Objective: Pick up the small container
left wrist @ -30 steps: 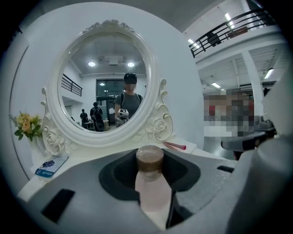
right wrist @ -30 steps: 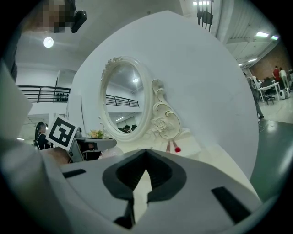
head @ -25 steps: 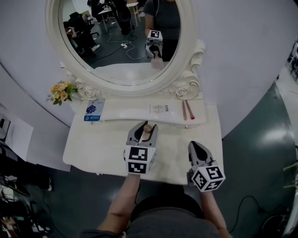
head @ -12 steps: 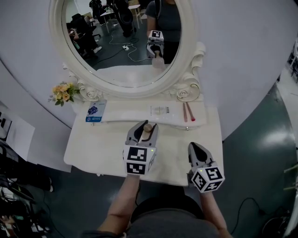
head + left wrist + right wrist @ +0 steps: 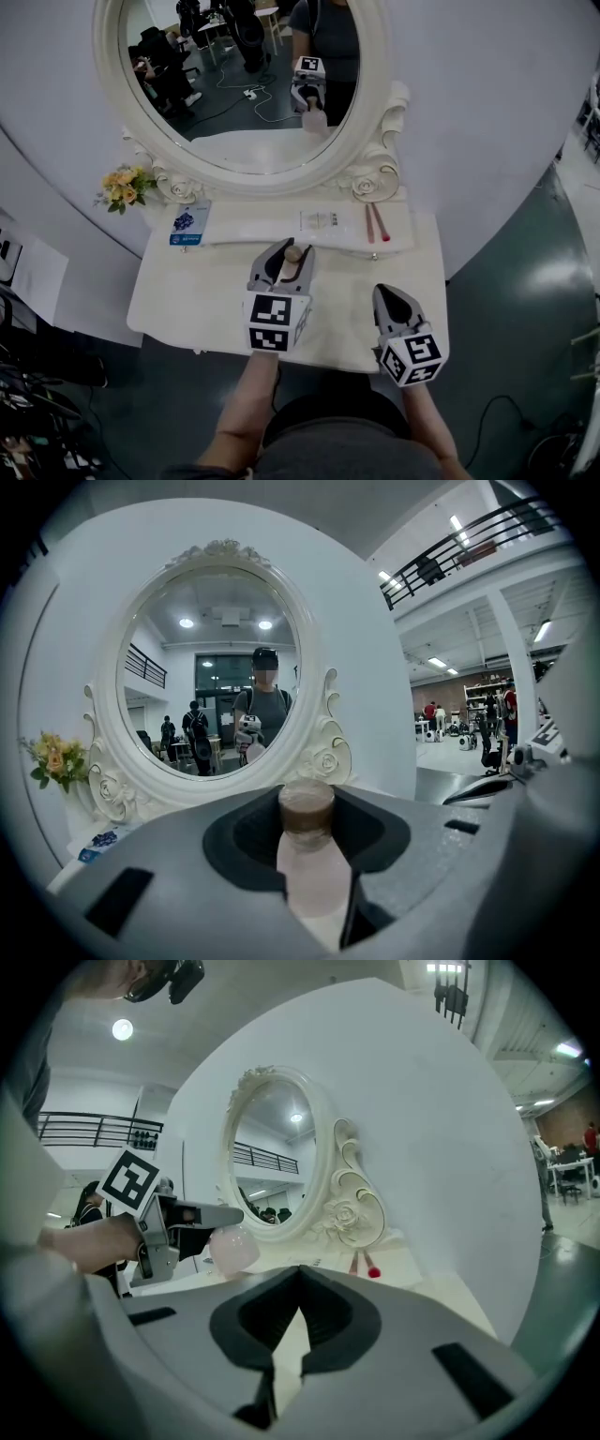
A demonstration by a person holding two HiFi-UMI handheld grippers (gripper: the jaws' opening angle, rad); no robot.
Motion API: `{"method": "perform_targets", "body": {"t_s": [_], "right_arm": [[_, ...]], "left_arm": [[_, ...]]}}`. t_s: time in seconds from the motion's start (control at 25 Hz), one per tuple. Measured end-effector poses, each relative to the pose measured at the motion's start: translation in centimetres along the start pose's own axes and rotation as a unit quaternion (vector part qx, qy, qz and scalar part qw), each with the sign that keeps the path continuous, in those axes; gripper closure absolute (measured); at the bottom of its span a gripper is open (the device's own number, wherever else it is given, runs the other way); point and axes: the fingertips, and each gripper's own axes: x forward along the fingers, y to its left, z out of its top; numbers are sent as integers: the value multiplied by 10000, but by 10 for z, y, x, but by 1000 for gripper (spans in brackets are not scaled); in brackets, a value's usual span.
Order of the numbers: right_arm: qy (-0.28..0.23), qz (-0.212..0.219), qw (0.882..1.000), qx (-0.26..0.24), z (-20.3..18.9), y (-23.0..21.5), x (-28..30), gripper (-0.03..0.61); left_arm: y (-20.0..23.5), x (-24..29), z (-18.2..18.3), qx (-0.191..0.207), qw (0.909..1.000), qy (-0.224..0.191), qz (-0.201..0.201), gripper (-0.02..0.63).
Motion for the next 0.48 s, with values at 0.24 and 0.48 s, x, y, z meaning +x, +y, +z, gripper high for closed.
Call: {"method": "perform_targets", "body": {"t_s": [0.24, 0.48], "right_arm": [[79, -46, 9999, -61, -3, 0, 4, 574], [132, -63, 9998, -114, -3, 0, 6, 574]], "left_arm": [[3, 0, -2, -23, 10000, 5, 10, 479], [7, -3, -3, -52, 10000, 29, 55, 479]]}}
